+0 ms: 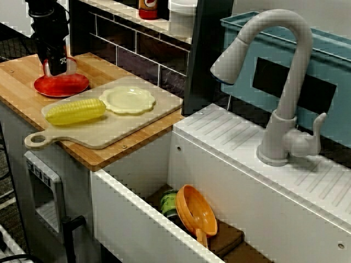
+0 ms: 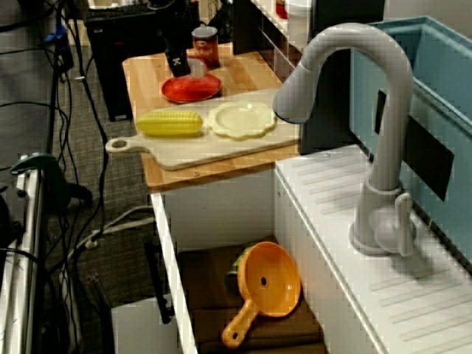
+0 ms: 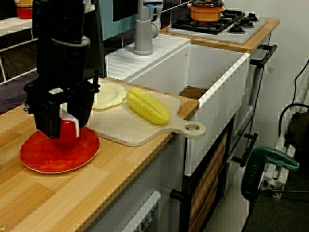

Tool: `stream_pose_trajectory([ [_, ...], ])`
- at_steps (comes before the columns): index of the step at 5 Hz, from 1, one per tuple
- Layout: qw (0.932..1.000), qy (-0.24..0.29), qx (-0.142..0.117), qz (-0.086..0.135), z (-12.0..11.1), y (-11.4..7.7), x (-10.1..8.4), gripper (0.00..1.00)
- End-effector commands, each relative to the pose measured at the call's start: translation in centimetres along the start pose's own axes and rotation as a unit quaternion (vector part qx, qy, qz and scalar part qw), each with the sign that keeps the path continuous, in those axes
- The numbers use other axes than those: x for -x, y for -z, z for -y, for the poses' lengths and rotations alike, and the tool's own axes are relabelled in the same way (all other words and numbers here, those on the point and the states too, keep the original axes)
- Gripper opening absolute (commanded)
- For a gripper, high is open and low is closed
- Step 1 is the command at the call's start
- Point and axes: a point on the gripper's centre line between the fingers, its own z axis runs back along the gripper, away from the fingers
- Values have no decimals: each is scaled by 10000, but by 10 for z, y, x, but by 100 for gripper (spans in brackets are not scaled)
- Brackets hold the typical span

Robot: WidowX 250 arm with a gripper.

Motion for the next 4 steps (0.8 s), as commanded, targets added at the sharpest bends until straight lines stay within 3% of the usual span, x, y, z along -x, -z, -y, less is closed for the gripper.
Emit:
stream_pose_trajectory([
  [1, 9995, -12, -279, 127, -2, -8, -2, 0],
  [2, 9995, -63, -308, 99, -1, -7, -4, 4],
  [3, 9995, -136, -267, 25, -2, -5, -6, 100],
  [4, 9996, -172, -235, 37, -3, -8, -8, 100],
])
